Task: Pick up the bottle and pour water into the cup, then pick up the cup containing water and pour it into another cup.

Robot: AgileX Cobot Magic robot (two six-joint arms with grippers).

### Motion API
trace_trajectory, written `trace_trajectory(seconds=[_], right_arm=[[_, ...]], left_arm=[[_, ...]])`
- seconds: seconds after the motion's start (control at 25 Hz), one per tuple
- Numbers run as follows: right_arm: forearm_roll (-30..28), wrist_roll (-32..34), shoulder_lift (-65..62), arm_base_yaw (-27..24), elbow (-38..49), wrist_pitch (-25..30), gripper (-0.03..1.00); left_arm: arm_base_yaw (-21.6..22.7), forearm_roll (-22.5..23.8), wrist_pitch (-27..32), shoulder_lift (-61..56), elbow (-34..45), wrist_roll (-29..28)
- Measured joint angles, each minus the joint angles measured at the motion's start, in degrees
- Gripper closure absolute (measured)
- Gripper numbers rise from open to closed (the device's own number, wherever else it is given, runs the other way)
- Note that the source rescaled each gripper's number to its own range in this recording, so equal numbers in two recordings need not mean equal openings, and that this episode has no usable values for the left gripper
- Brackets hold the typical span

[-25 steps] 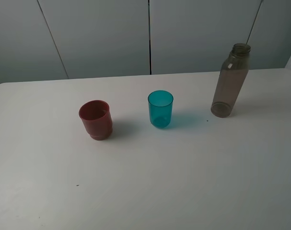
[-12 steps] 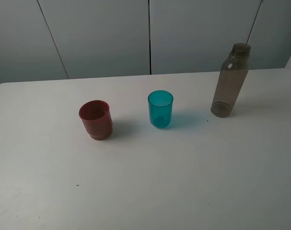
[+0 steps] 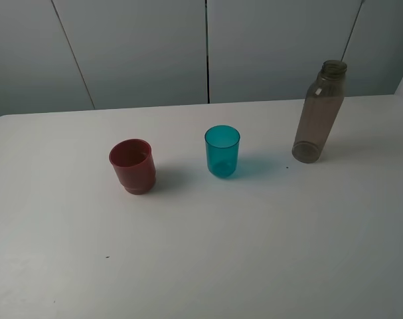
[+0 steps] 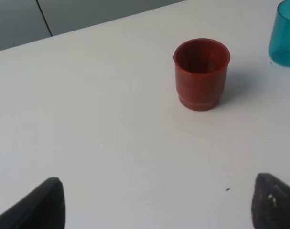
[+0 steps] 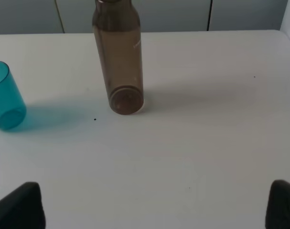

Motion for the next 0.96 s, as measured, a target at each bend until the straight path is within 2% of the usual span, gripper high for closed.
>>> trace_trajectory(seconds=[0.96], right_arm=[[0.0, 0.0, 0.0, 0.0, 0.0, 0.0, -0.03]], left_arm=[[0.0, 0.0, 0.0, 0.0, 0.0, 0.0]])
